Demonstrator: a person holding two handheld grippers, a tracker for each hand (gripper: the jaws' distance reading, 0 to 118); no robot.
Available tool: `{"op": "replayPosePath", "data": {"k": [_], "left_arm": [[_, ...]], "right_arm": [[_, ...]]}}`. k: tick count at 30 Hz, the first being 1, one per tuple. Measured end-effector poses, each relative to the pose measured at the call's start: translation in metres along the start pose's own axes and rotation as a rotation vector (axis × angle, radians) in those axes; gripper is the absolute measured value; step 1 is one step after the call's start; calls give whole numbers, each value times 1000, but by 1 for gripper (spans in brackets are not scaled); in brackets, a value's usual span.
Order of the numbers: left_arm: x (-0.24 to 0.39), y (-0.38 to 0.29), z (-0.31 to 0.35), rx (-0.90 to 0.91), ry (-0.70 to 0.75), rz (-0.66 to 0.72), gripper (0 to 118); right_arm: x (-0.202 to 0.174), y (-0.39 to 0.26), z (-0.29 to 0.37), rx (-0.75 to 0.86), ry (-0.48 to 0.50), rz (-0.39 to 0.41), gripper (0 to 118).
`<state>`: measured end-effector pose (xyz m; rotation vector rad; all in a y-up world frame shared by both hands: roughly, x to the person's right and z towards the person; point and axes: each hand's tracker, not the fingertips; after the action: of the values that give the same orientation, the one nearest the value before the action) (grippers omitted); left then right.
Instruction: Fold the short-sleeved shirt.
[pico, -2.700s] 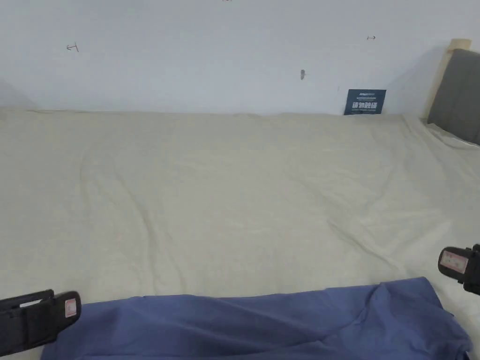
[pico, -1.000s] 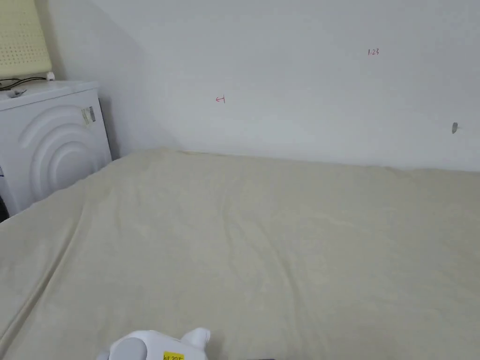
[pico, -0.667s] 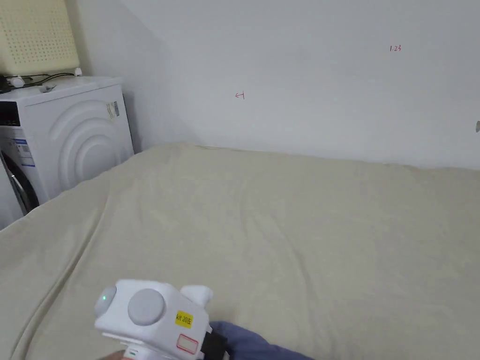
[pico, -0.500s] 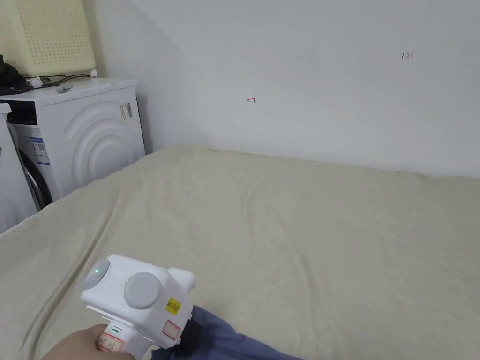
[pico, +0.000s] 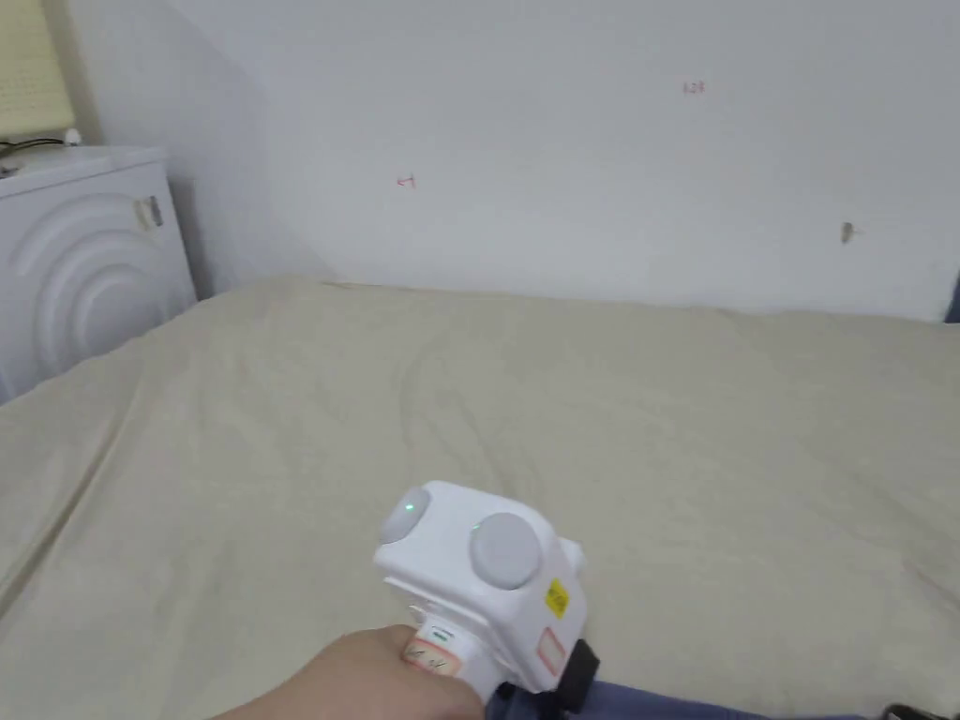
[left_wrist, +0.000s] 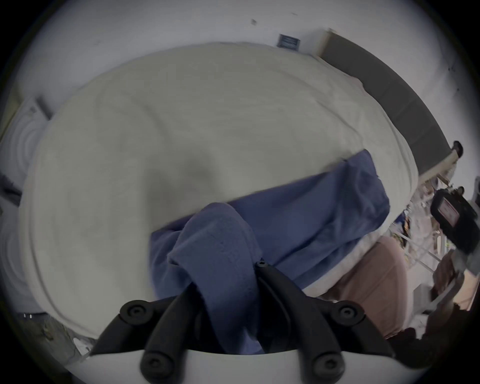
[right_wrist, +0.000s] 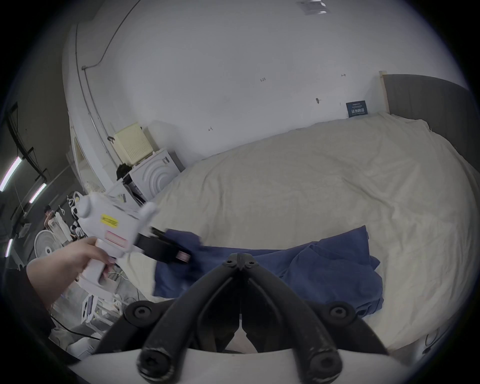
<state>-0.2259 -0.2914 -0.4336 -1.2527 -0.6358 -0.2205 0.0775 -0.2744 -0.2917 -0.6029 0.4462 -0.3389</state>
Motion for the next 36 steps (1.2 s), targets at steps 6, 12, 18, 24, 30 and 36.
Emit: {"op": "replayPosePath", "data": {"k": [6,12,18,24,30,36], "left_arm": [[33,38,-52,-33,-116,-40,74],[12,21,-21,72,-422,161,97],[-14,-14,21,169,-262,239,98],[-3,-26,-15,78,-205,190,0],[39,4,-74,-13,-195,46,0],[71,23,-75,-23,-48,-87,0]], "right_arm": [[0,1,21,26,-21,14,0],[14,-1,24,36,-41,22,0],[21,-6,14,13,-21,-33,0],[19,-6,10,1,-13,-12,0],[19,-8,7,-20,-36,5,0],[22,-9,7,-39,-45,4,0]]}}
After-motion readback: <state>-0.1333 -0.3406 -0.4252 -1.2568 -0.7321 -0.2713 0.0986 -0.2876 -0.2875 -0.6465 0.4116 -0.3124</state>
